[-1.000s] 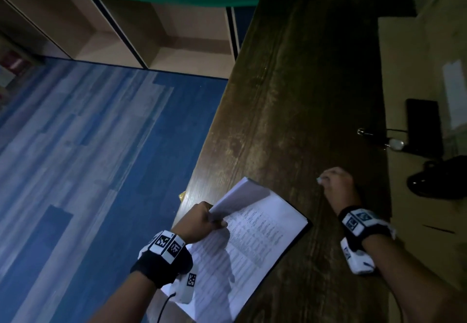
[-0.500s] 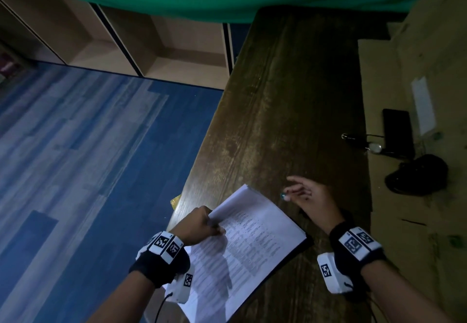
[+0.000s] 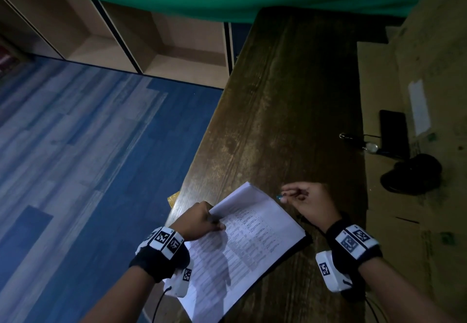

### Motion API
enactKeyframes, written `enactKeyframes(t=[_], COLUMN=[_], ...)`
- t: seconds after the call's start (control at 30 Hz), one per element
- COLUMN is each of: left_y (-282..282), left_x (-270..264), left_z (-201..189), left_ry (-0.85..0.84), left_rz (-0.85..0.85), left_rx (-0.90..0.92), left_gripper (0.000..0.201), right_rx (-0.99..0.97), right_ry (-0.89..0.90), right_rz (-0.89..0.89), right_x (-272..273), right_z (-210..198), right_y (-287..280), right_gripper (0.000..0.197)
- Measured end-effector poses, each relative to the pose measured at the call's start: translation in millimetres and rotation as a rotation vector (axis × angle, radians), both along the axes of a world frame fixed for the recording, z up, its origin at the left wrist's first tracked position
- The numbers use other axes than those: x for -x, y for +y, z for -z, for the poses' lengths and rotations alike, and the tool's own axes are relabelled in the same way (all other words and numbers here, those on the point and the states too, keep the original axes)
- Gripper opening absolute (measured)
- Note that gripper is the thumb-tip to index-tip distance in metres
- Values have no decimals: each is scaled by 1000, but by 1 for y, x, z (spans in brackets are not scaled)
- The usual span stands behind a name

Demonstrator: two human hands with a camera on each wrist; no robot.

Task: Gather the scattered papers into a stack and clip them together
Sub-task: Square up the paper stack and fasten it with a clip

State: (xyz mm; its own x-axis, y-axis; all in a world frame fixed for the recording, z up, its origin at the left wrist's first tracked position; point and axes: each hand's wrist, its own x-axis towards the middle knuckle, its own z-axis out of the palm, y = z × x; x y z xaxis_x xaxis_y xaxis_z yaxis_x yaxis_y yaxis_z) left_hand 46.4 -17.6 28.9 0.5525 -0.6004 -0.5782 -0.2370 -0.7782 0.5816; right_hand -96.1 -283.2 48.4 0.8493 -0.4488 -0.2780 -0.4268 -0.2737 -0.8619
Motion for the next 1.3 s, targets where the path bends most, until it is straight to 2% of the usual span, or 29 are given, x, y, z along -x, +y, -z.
enactKeyframes(t=[0.33, 0.47, 0.73, 0.87, 1.07, 1.2, 1.3], left_y=[-9, -10, -12, -12, -8, -8, -10], left_x=[0, 1, 2, 1, -2, -5, -4], left_z=[-6, -7, -12, -11, -7, -6, -9], left_ry=[-14, -15, -34, -59, -11, 29, 28], left_rz=[27, 37, 51, 71, 22, -7, 4], left_rx=[15, 16, 31, 50, 117, 184, 209], left_gripper=[44, 45, 45, 44, 51, 52, 53], right_rx=[126, 137, -16, -11, -115, -306, -305], right_ry=[-42, -54, -76, -123, -127, -79, -53], right_rz=[-67, -86, -83, -105, -130, 12, 84], right_x=[-1, 1, 0, 2, 2, 2, 1], right_z=[-3, -4, -3, -2, -5, -8, -10], right_y=[1, 0, 1, 2, -2, 0, 6], right_gripper=[18, 24, 22, 28, 18, 15, 18])
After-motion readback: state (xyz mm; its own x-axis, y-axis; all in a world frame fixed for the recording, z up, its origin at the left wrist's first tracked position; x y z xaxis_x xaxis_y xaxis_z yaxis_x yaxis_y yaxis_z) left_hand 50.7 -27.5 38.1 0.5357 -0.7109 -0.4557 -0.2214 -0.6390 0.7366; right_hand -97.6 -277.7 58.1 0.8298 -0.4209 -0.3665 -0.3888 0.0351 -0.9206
